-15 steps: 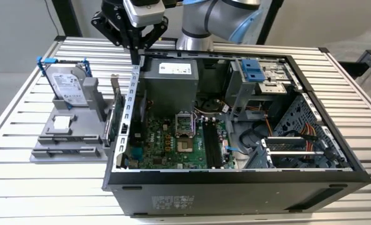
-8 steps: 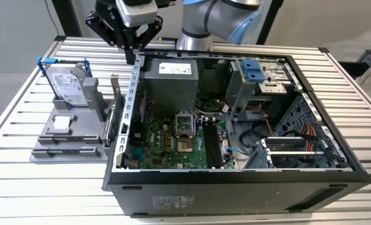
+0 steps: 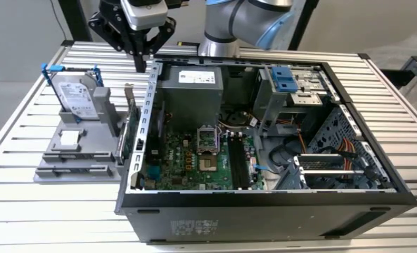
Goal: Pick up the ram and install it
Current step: 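Reach for the ram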
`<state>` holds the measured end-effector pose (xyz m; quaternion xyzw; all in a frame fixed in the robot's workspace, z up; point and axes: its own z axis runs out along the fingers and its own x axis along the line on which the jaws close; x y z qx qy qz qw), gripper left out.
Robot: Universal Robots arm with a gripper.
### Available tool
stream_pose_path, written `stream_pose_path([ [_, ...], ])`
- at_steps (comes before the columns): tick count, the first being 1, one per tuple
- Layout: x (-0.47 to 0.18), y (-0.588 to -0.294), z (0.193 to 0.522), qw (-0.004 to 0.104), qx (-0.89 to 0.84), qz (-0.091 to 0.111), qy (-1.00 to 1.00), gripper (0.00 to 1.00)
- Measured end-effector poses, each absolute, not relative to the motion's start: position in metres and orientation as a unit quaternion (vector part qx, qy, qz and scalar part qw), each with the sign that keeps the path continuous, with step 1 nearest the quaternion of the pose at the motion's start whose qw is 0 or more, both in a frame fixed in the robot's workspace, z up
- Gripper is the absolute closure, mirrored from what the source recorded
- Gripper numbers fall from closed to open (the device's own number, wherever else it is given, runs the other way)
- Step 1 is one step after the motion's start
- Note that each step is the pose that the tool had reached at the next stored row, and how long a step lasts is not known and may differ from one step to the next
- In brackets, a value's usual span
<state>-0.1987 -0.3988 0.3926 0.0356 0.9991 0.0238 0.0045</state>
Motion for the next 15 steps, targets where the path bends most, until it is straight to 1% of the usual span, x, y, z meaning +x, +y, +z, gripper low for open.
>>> stream_pose_path([
  [15, -0.223, -0.399, 0.393, 0.002, 0.036, 0.024, 0.999, 1.0],
])
